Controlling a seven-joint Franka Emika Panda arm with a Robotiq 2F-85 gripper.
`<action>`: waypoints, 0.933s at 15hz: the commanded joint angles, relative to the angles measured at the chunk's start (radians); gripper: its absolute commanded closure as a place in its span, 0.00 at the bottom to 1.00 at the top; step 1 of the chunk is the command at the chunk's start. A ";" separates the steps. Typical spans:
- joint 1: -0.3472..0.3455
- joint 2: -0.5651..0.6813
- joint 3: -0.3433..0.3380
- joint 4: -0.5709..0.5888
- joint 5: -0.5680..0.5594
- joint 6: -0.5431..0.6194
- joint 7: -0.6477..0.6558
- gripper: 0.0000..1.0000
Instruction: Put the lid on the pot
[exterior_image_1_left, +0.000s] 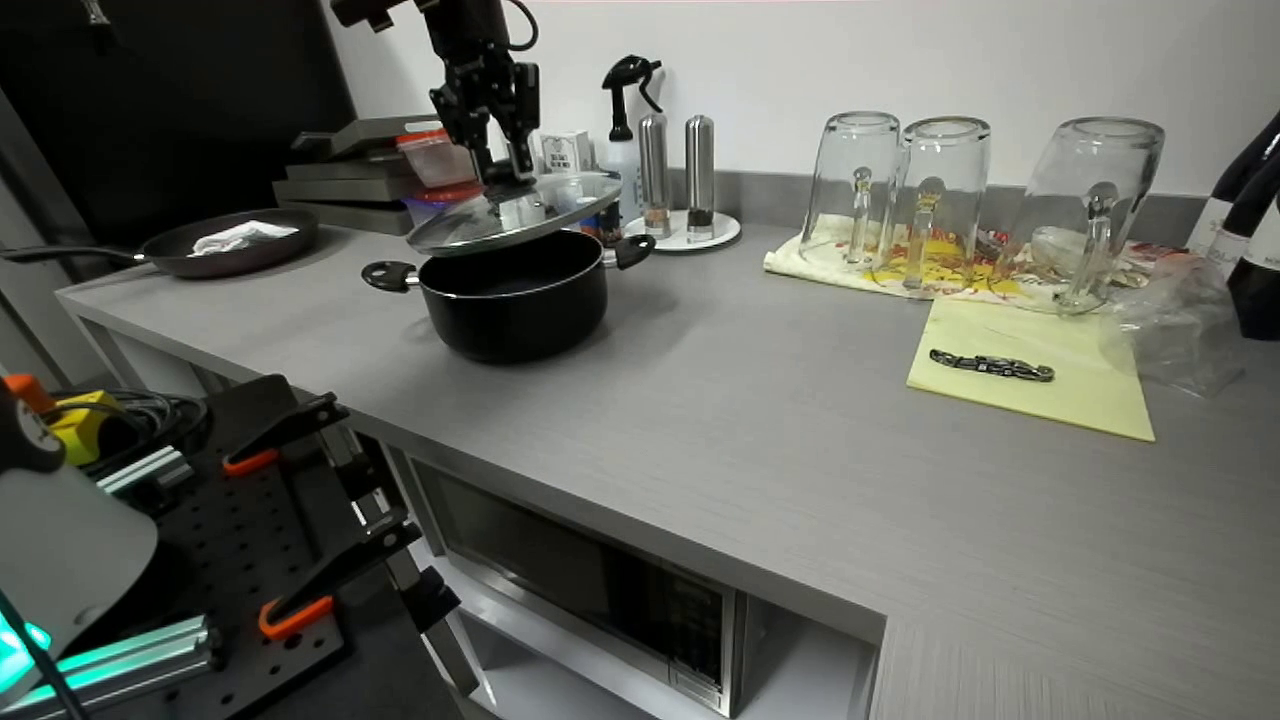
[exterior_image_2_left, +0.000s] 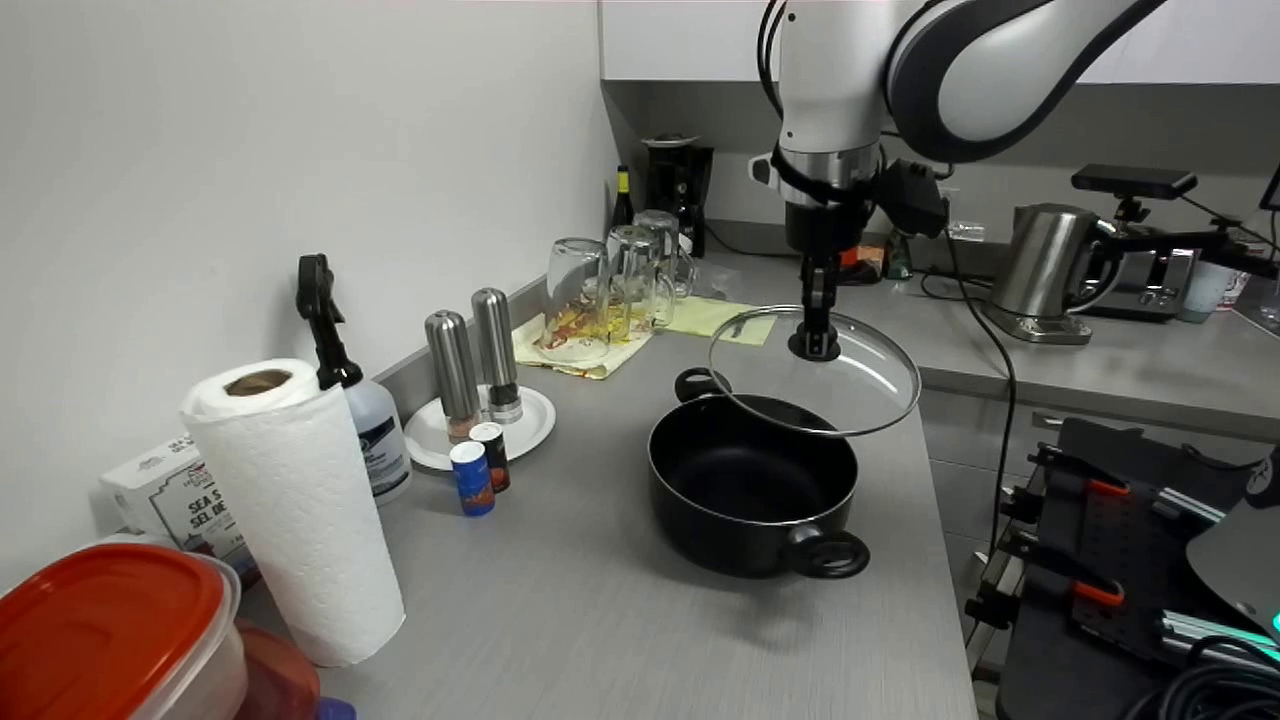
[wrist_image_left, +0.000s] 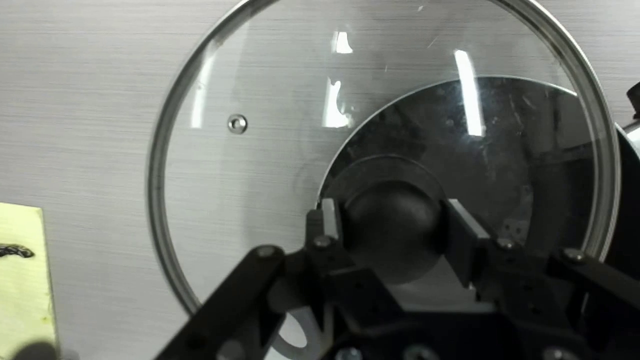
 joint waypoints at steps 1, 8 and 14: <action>0.019 0.053 0.010 0.046 0.010 0.008 -0.023 0.74; 0.040 0.163 0.019 0.112 0.049 0.054 -0.058 0.74; 0.055 0.223 0.026 0.160 0.064 0.052 -0.066 0.74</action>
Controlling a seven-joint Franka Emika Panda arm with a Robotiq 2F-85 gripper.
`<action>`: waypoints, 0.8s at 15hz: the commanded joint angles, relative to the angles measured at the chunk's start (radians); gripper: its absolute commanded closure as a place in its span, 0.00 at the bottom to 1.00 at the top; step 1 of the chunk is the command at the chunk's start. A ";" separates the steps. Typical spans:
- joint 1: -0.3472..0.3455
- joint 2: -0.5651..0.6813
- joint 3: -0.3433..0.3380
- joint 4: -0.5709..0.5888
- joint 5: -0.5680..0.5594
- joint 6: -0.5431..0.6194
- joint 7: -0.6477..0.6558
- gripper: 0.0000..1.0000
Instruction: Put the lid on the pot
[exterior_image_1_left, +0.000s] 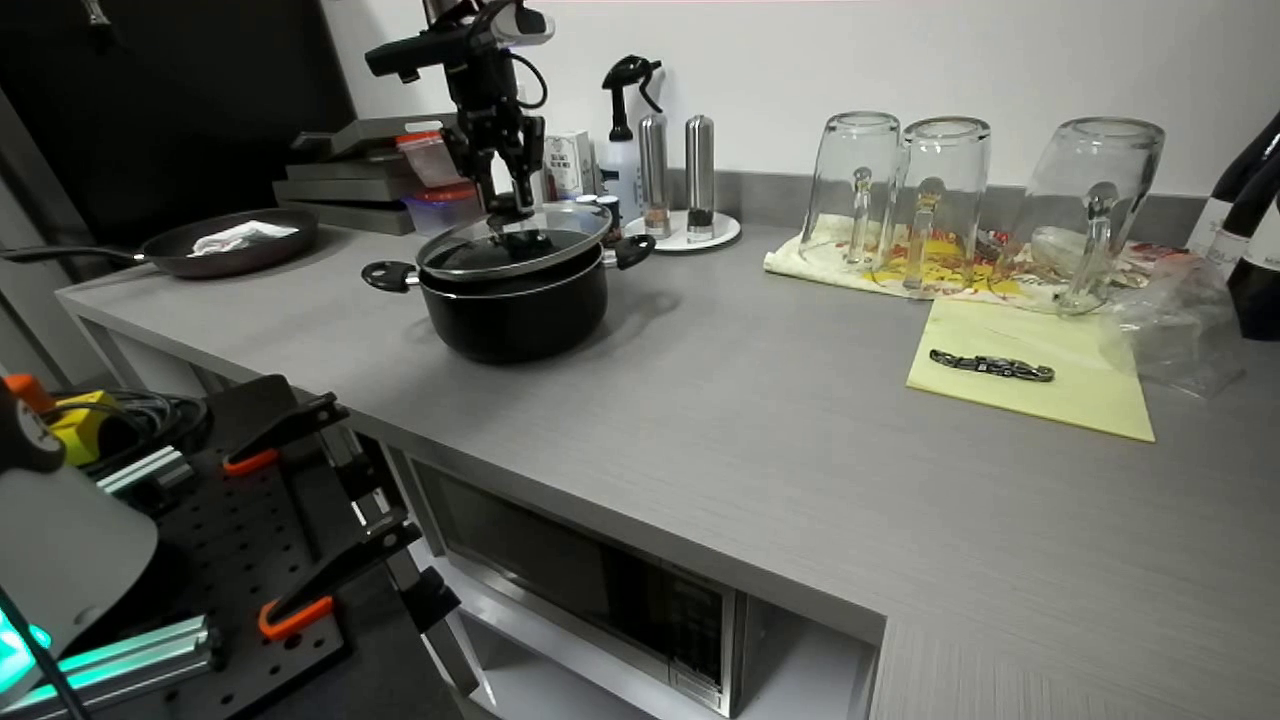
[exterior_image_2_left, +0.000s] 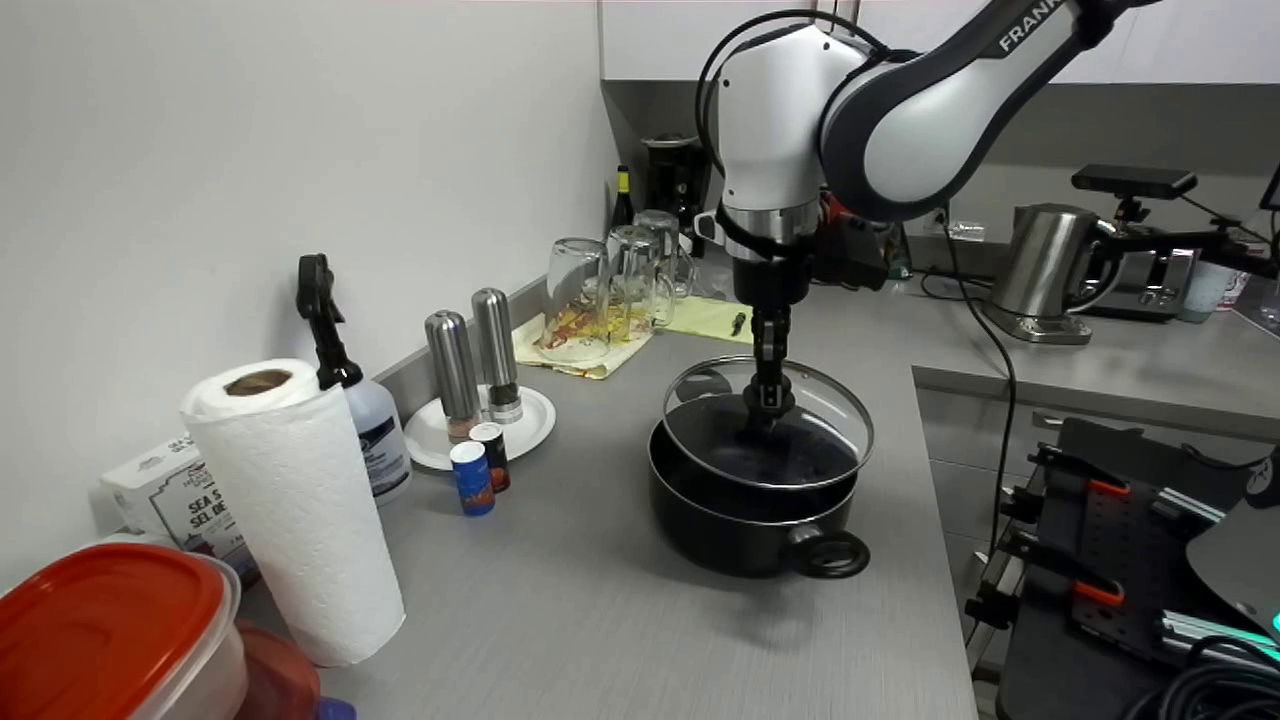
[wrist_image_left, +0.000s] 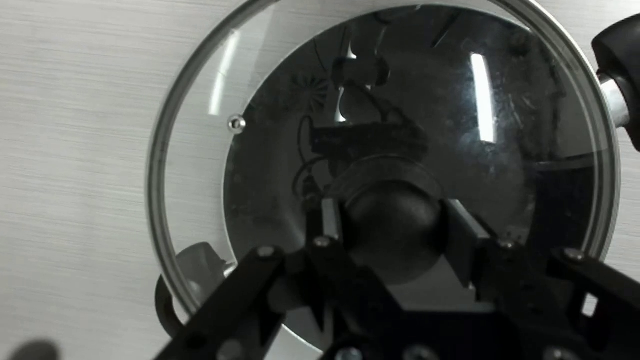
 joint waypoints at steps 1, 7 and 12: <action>0.018 0.025 0.005 0.045 0.025 -0.010 -0.026 0.74; 0.036 0.055 0.008 0.057 0.021 -0.007 -0.025 0.74; 0.040 0.066 0.007 0.066 0.021 -0.004 -0.024 0.74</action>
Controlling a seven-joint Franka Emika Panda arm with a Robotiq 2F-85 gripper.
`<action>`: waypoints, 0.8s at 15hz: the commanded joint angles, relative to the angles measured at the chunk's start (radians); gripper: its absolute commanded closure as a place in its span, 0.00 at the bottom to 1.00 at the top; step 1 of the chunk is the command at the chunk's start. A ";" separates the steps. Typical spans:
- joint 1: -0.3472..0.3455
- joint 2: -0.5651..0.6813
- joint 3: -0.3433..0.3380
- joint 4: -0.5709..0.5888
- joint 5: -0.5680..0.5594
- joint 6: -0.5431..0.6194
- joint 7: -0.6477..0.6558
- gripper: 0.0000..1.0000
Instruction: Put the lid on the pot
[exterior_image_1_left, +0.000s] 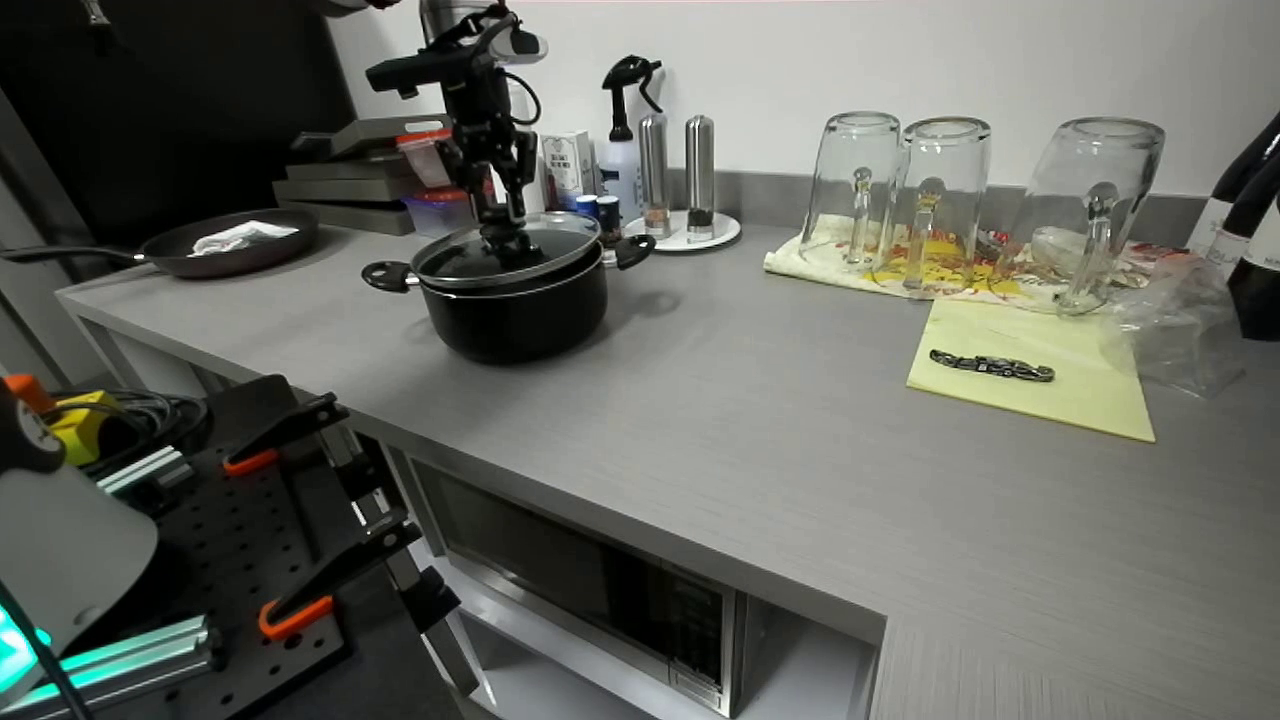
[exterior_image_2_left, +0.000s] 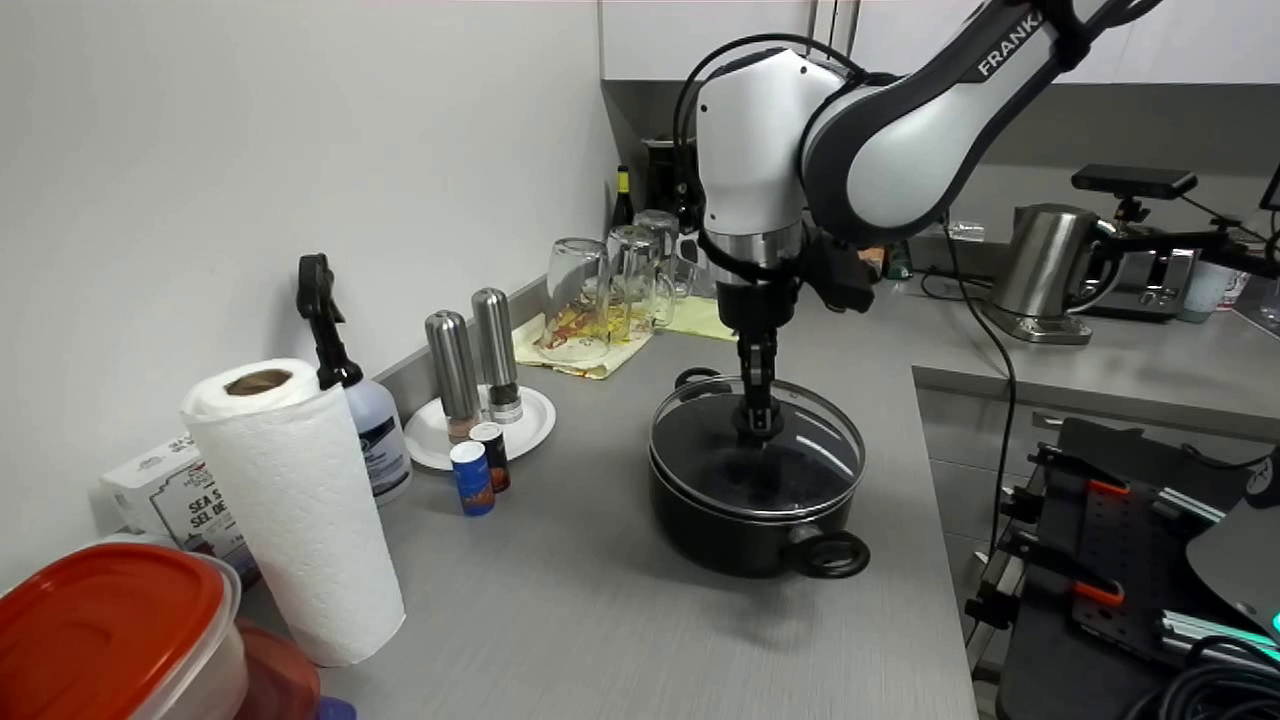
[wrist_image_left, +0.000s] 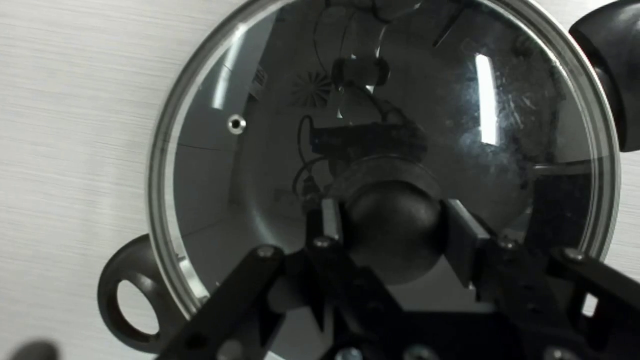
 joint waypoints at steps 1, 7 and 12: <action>0.007 0.004 0.001 0.026 0.021 -0.003 -0.025 0.74; 0.002 0.024 -0.001 0.033 0.027 0.001 -0.034 0.74; -0.005 0.032 -0.002 0.034 0.037 0.003 -0.046 0.74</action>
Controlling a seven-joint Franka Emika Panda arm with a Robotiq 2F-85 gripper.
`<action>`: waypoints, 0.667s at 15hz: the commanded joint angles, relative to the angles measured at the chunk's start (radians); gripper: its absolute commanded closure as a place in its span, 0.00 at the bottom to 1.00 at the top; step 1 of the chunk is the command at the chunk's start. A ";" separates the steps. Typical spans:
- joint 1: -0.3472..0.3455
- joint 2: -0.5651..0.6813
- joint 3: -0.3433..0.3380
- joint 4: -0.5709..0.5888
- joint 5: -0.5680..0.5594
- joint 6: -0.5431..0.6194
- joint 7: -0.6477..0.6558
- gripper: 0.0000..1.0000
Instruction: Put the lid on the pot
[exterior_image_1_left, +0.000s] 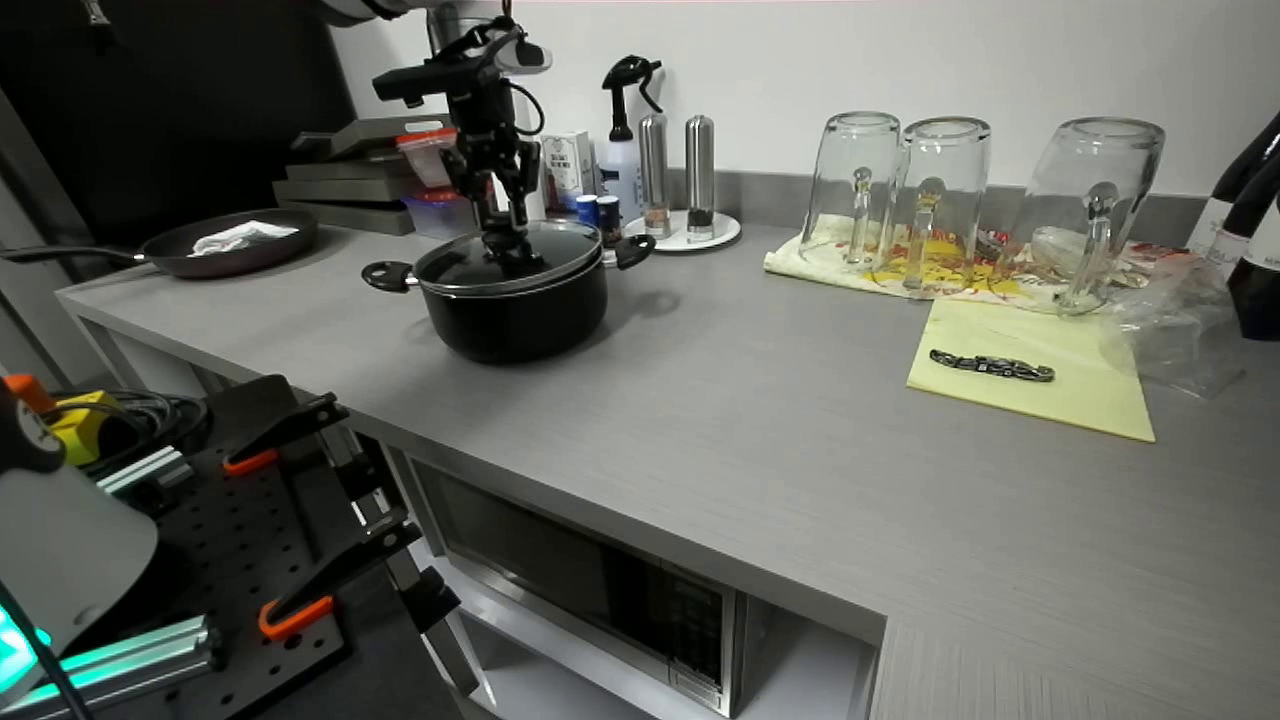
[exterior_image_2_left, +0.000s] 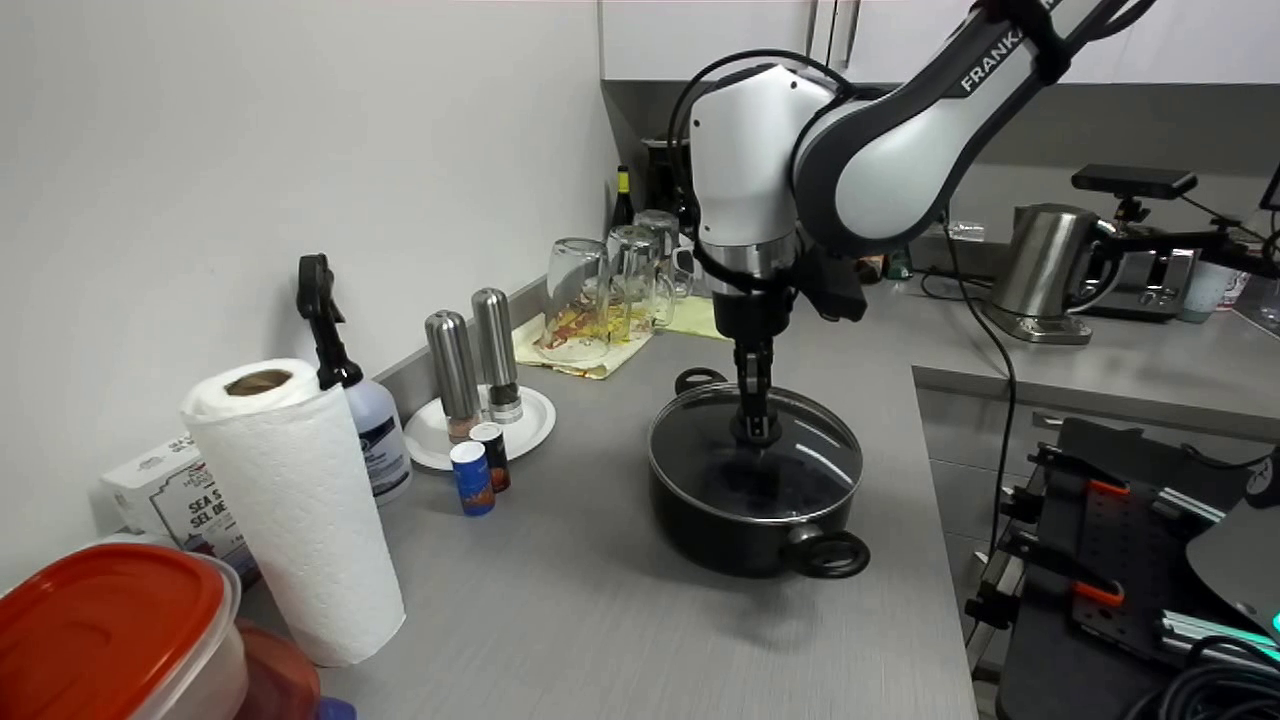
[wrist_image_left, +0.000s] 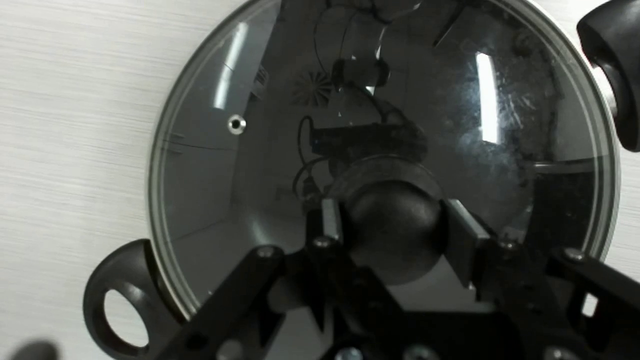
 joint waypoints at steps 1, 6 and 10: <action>-0.004 0.003 -0.001 0.019 0.037 0.001 -0.047 0.74; -0.006 0.009 0.000 0.019 0.056 0.002 -0.072 0.74; -0.005 0.009 -0.001 0.020 0.056 -0.001 -0.072 0.16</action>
